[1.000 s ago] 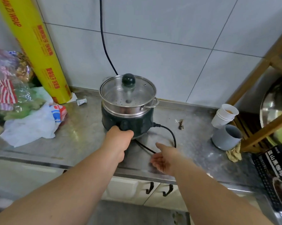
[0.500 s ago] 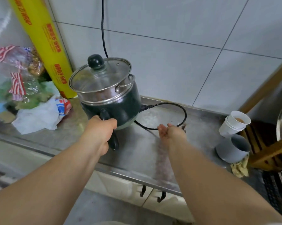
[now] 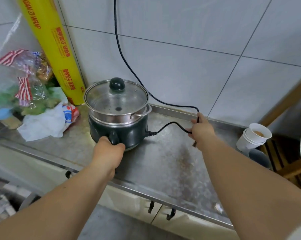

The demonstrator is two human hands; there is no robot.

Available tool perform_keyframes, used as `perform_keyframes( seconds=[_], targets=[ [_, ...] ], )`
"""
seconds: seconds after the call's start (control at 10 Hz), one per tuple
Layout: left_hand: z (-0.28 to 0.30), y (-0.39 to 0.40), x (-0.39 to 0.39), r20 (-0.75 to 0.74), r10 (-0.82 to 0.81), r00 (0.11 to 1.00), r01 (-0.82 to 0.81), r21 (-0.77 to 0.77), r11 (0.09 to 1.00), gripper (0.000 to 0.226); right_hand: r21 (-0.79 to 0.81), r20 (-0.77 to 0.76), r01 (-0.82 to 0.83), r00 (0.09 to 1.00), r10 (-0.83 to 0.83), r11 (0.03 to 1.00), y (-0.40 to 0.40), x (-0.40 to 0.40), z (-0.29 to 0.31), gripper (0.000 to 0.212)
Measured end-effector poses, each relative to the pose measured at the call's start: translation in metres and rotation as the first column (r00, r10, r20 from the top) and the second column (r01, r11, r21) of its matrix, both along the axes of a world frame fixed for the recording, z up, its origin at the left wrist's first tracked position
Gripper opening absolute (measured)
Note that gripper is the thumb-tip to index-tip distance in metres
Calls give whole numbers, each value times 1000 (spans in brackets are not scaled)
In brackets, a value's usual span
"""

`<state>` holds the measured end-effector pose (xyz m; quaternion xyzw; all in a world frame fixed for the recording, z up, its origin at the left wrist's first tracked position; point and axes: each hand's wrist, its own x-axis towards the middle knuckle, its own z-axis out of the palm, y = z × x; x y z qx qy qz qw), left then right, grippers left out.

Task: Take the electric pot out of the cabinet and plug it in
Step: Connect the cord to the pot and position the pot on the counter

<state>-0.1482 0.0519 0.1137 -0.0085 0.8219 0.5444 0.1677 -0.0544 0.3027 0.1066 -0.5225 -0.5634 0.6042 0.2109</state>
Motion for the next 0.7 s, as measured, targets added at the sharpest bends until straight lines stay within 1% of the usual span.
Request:
perform_keyframes(
  seconds=[0.1, 0.2, 0.3, 0.4, 0.5, 0.6, 0.7],
  targets=[
    [-3, 7, 10, -18, -3, 1000, 3, 17, 1000, 14, 154, 212, -151, 970, 116, 977, 8, 3, -1, 72],
    [-8, 17, 21, -20, -24, 1000, 24, 26, 999, 14, 267, 363, -278, 916, 170, 923, 16, 3, 1, 57],
    [-13, 29, 32, 21, -46, 999, 45, 45, 998, 15, 348, 479, -372, 859, 178, 860, 16, -7, 7, 53],
    [-13, 41, 42, 72, -57, 996, 52, 65, 996, 23, 284, 505, -416, 831, 234, 864, 16, -18, 5, 47],
    [-10, 51, 46, 158, -42, 986, 26, 103, 994, 20, 239, 431, -346, 875, 220, 907, 12, -24, 4, 38],
    [-5, 55, 49, 163, -80, 983, 68, 83, 994, 17, 190, 329, -201, 935, 131, 961, 4, -22, 8, 31],
    [-3, 57, 51, 117, -153, 981, 153, 6, 988, 22, 243, 345, -160, 936, 69, 957, -3, -15, 8, 35]
  ],
)
